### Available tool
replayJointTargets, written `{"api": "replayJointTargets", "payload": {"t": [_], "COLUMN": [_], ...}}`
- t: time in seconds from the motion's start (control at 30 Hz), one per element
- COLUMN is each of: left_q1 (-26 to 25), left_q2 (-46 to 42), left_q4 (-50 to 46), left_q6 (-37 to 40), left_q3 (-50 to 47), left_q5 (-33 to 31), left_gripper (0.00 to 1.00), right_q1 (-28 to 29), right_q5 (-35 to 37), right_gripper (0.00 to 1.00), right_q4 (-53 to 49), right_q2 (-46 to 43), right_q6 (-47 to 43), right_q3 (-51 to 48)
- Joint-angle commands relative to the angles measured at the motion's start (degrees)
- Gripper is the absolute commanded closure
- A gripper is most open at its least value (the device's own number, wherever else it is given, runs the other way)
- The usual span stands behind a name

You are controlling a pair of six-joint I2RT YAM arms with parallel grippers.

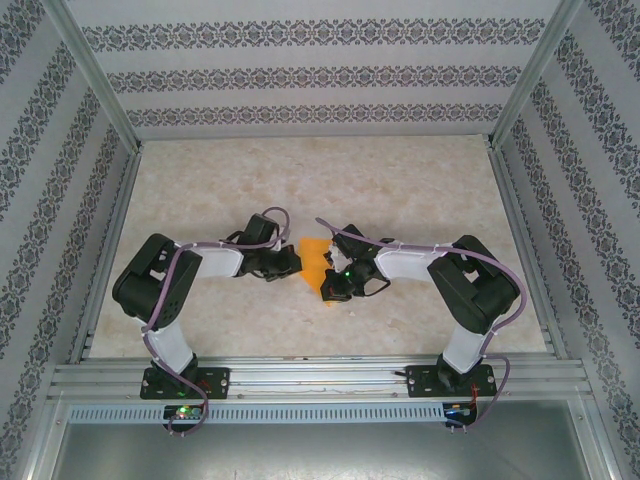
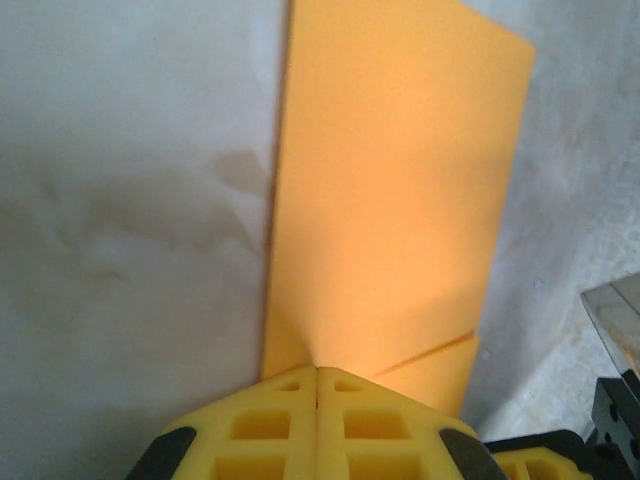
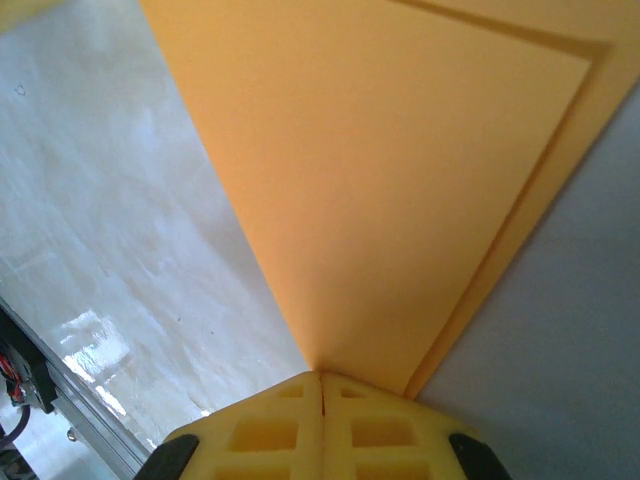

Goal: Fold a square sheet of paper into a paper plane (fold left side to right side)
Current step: Third fold the triangle at the center of the table.

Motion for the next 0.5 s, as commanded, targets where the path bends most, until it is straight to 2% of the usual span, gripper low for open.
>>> {"api": "replayJointTargets", "payload": {"t": [0.0,0.2,0.47], "left_q1": [3.76,6.34,4.86], "left_q2": [1.83,0.16,-7.42], "left_q4": [-3.02,-5.95,-9.03], "left_q6": [3.94,6.94,7.54], "left_q3": [1.46,3.87,3.01], "left_q5": [-5.58,-5.07,-2.99], "left_gripper": [0.95,0.95,0.95], "right_q1": [0.54,-0.16,-3.15], "right_q5": [6.63,6.28,5.35], "right_gripper": [1.00,1.00,1.00], "right_q4": [-7.04,-6.73,-7.03], "right_q2": [3.22,2.66,1.86], "right_q6": [-0.93,-1.01,-3.92], "right_q3": [-1.79,-1.73,-0.74]}}
